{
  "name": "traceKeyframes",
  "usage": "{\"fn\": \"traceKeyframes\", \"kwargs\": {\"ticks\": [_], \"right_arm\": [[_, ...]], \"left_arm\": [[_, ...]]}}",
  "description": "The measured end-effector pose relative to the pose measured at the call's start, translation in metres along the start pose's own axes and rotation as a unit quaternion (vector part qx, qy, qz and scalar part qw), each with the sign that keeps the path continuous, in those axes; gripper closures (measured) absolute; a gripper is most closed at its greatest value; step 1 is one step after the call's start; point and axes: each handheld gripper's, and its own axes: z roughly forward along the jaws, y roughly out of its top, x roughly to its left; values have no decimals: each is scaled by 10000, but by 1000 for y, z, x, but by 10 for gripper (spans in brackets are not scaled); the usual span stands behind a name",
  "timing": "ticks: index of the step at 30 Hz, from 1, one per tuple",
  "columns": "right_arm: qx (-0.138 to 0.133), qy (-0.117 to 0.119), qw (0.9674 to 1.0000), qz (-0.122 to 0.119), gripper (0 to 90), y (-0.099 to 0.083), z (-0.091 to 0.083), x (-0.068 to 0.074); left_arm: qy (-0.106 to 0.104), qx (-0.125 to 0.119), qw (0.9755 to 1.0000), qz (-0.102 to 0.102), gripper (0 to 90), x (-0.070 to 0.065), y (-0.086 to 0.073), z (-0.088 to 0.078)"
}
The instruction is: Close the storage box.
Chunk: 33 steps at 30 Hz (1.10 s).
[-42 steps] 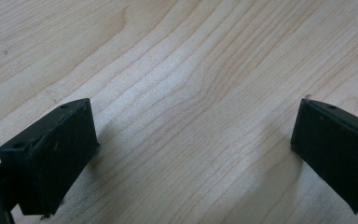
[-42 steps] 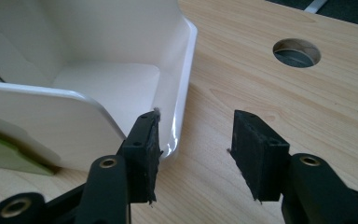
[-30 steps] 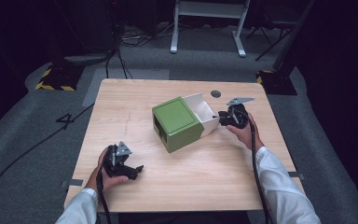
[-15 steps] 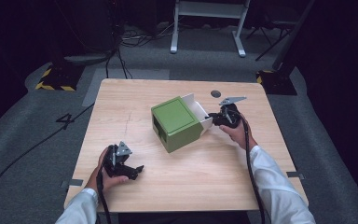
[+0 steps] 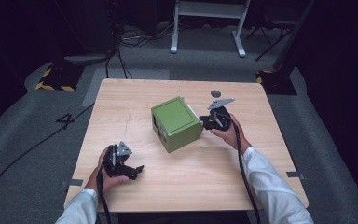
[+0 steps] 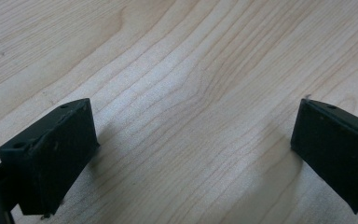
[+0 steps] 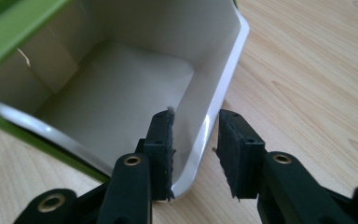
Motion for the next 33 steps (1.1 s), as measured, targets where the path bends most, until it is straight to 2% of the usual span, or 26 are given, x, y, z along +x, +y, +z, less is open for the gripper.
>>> {"fn": "traceKeyframes", "kwargs": {"ticks": [11, 16, 20, 24, 29, 33], "right_arm": [[-10, 89, 9999, -121, 651, 5, 3, 8], [-4, 117, 9999, -122, 604, 4, 2, 7], [32, 4, 9998, -180, 575, 4, 0, 6], [58, -226, 9994, -256, 505, 5, -4, 6], [39, -339, 9991, -249, 415, 5, -10, 3], [-9, -526, 9981, -326, 370, 6, -18, 2]], "left_arm": [[-1, 5, 10000, -3, 5, 0, 0, 0], [0, 1, 10000, 0, 5, 0, 0, 0], [-1, 0, 10000, 0, 5, 0, 0, 0], [-1, 1, 10000, 1, 5, 0, 0, 0], [0, 1, 10000, 0, 5, 0, 0, 0], [-2, -2, 10000, -5, 5, 0, 0, 0]]}}
